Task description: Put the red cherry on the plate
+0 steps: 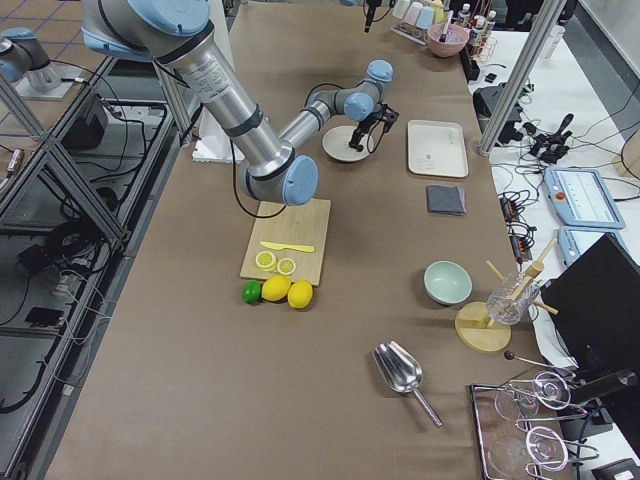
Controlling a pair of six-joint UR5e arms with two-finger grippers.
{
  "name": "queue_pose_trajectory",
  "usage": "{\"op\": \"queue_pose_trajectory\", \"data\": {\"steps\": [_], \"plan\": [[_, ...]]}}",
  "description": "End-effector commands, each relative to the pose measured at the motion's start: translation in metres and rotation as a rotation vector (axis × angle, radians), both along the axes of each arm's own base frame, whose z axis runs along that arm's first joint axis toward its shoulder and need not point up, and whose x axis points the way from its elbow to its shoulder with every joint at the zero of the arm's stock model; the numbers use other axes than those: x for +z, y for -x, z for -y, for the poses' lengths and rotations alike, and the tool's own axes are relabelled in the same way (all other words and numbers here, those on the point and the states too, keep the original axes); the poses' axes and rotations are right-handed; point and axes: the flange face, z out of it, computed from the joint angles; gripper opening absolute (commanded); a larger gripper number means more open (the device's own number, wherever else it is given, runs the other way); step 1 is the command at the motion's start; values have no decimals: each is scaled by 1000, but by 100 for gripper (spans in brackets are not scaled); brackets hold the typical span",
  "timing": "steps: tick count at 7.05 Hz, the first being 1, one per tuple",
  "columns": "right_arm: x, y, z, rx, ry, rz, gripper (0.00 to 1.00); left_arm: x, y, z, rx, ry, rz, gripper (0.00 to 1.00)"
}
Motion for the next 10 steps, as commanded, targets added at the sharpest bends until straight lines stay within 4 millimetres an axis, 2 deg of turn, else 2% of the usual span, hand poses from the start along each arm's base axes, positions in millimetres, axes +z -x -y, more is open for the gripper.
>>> {"op": "queue_pose_trajectory", "data": {"steps": [1, 3, 4, 6, 7, 8, 9, 10], "plan": [[37, -96, 10, -117, -101, -73, 100, -3, -1, 2, -1, -5, -1, 98], [118, -187, 19, -217, -216, -103, 100, -5, -1, 3, 0, -9, -2, 98], [154, -222, 23, -265, -260, -118, 100, -4, -1, 3, 0, -7, -2, 98], [252, -306, 22, -389, -327, -160, 100, -7, -1, 5, 0, -12, -3, 98], [284, -359, 31, -395, -345, -162, 100, -8, -1, 5, 0, -16, -4, 98], [317, -401, 18, -422, -368, -155, 100, -8, -1, 5, -3, -13, -4, 98], [346, -434, 6, -448, -382, -155, 100, -12, -2, 9, 2, -26, 0, 98], [362, -455, 3, -455, -390, -149, 100, -19, -3, 15, 1, -35, -3, 98]]}}
